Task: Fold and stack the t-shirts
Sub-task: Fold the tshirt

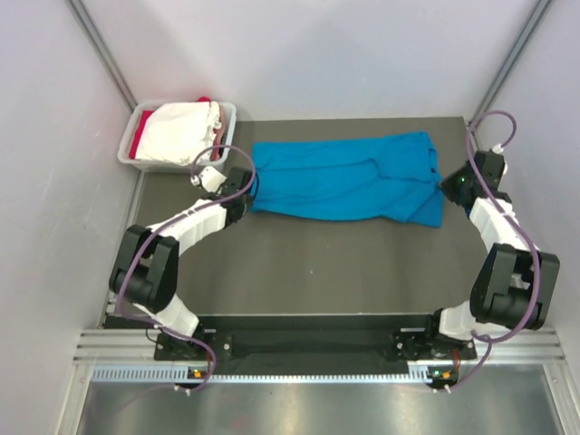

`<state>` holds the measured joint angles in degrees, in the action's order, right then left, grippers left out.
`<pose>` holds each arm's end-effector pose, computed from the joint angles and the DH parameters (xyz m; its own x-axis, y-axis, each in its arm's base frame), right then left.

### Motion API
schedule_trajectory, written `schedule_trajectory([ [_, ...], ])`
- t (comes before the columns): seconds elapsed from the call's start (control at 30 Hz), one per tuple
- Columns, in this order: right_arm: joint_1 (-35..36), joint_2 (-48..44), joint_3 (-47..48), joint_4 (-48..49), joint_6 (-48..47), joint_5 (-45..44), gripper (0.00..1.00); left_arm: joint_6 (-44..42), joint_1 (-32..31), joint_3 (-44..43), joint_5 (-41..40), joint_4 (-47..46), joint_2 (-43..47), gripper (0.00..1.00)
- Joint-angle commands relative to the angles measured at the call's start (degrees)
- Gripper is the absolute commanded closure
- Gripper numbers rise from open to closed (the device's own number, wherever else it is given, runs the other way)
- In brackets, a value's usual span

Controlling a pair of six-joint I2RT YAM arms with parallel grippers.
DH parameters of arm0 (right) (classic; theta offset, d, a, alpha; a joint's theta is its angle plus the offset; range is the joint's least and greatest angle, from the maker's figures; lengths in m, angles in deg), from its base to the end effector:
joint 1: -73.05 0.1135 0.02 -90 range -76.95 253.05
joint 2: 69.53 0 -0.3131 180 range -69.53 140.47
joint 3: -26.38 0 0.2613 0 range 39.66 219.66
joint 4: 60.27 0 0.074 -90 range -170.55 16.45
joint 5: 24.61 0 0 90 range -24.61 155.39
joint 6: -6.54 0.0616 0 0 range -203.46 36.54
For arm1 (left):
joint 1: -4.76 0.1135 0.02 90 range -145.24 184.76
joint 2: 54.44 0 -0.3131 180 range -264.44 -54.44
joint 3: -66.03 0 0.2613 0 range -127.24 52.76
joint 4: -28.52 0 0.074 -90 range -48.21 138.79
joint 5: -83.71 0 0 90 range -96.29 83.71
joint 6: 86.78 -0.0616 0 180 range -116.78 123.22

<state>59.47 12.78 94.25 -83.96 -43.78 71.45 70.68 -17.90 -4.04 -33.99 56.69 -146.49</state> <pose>0.3296 -0.0729 0.2751 -0.3644 0.7412 -0.5638 0.5008 0.6664 0.5524 0.3394 -0.1107 0.2299 -0.3328 -0.7472 -0.5752 -0.6290 0.6304 -0.4550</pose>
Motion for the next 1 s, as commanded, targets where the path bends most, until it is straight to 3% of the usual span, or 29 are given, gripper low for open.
schedule_trajectory([
  [0.0, 1.7, 2.9, 8.0, 4.7, 0.3, 0.4, 1.0, -0.1, 0.0, -5.2, -4.3, 2.1, -3.0, 1.0],
  [0.33, 3.4, 14.1, 18.9, 3.6, -2.3, 1.2, 1.0, -1.8, 0.0, -8.6, -6.1, 2.1, -7.4, 1.0],
  [0.53, 3.7, 15.3, 22.3, 1.6, -4.1, 1.1, 1.0, -9.2, -0.1, -9.8, -3.2, 1.0, -6.7, 1.0],
  [0.67, 3.7, 10.8, 17.9, 0.0, -5.0, 0.0, 1.0, -16.3, -1.2, -8.4, -0.3, 1.7, -4.5, 1.0],
  [0.97, 3.8, -3.5, 2.7, -3.3, -5.1, -1.5, 1.0, -15.0, -4.7, 0.0, 1.2, 3.4, 3.5, 1.0],
])
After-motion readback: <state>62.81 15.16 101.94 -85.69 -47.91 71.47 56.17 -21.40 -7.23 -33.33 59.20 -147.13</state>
